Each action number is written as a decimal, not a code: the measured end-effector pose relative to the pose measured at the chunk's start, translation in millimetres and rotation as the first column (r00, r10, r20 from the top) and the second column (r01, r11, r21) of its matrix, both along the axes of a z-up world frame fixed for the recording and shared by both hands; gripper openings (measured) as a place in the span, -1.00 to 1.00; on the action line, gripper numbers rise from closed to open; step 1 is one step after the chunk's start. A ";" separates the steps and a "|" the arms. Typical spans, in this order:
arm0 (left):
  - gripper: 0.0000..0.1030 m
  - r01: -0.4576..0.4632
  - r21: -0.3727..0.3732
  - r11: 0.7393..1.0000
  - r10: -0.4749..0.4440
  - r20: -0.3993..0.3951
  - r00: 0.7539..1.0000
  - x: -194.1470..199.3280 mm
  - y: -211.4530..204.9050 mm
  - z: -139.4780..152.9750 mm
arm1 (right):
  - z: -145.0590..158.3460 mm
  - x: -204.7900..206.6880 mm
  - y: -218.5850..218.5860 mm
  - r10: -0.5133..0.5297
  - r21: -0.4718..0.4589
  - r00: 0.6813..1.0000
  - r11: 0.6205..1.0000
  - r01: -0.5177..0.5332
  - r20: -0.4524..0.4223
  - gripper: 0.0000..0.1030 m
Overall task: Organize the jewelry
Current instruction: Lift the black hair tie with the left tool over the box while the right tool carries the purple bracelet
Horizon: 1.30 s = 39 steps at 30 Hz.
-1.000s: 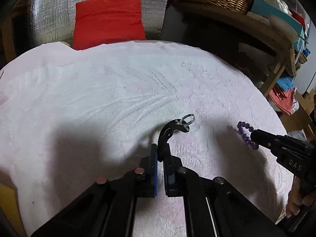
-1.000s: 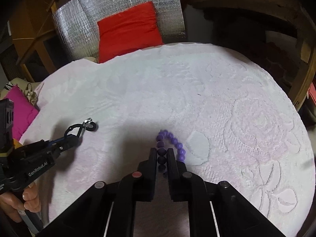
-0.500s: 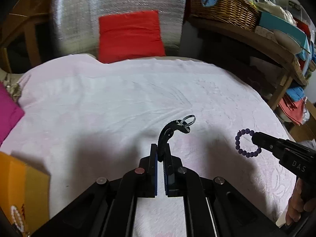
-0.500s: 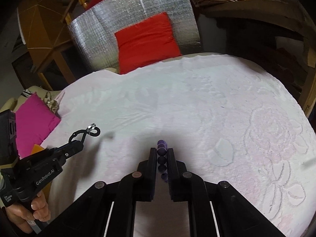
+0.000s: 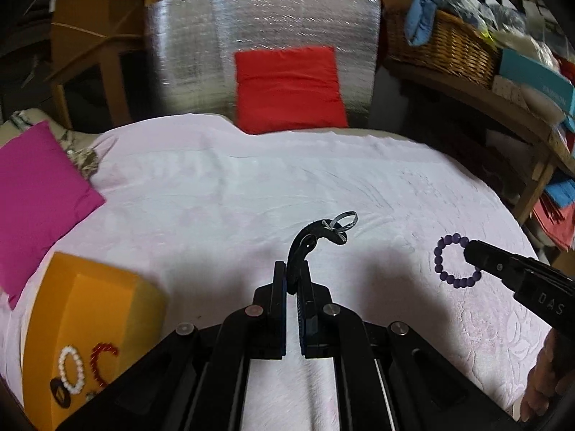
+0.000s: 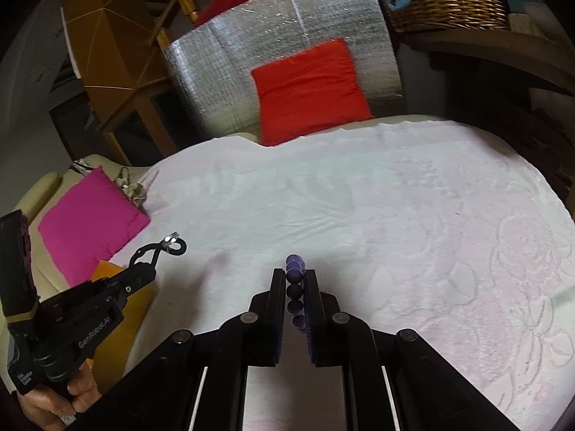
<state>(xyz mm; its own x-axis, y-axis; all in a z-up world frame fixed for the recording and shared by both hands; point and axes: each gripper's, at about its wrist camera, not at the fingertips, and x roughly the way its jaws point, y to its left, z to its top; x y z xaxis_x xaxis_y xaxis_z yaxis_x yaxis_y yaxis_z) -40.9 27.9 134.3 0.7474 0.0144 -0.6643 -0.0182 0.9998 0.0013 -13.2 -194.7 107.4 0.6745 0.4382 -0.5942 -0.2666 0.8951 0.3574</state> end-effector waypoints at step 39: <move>-0.90 -0.399 0.154 0.904 0.401 0.017 0.916 -88.1 204.3 23.3 | 15.1 -35.1 240.7 0.423 0.127 0.901 0.893 -0.432 0.091 -0.79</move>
